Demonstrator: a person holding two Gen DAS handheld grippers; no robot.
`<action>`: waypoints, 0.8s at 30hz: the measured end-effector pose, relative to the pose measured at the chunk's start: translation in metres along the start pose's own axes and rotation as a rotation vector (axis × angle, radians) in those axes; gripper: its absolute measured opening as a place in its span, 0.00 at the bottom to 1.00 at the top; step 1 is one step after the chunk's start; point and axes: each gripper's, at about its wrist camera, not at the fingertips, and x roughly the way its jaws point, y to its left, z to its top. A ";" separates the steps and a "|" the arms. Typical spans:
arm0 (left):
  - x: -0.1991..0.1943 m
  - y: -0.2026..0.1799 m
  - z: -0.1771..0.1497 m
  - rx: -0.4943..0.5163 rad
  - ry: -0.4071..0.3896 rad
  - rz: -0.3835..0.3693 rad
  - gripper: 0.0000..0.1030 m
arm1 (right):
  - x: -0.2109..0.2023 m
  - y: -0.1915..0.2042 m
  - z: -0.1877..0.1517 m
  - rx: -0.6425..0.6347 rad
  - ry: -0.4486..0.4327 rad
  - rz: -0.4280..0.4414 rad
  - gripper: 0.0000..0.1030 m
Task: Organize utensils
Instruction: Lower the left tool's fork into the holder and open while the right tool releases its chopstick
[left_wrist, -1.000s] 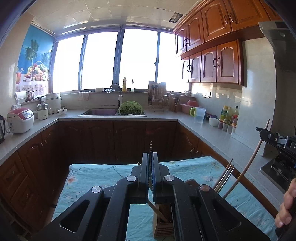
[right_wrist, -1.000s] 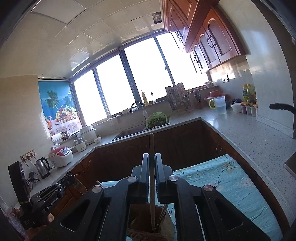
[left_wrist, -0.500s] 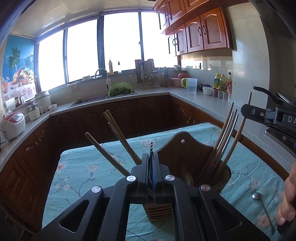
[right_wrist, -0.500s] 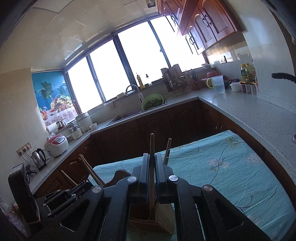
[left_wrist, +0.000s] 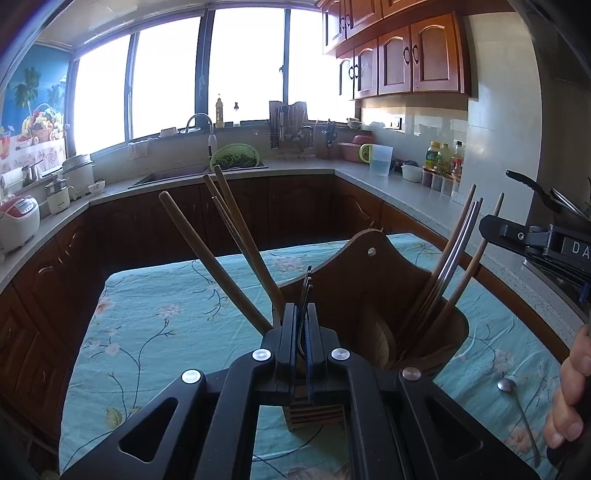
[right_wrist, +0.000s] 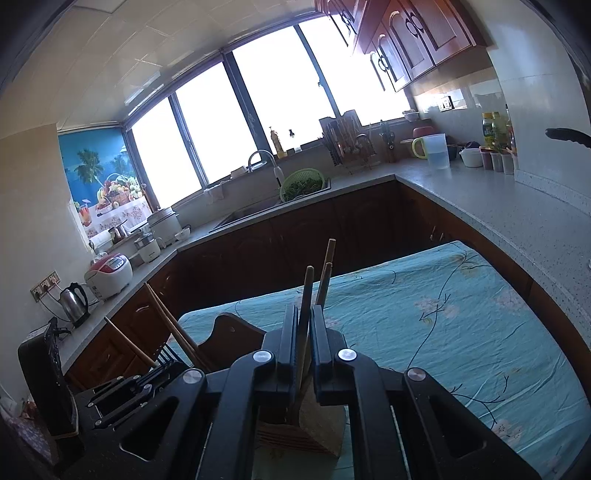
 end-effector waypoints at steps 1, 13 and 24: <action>0.000 0.000 -0.002 0.000 -0.001 0.001 0.02 | 0.000 0.000 0.000 -0.001 0.000 0.000 0.06; 0.003 -0.003 -0.010 -0.003 0.009 -0.003 0.03 | 0.001 -0.002 0.000 -0.001 0.008 -0.001 0.06; -0.001 -0.011 -0.011 -0.010 0.021 0.008 0.04 | -0.001 -0.007 0.000 0.010 0.032 0.008 0.11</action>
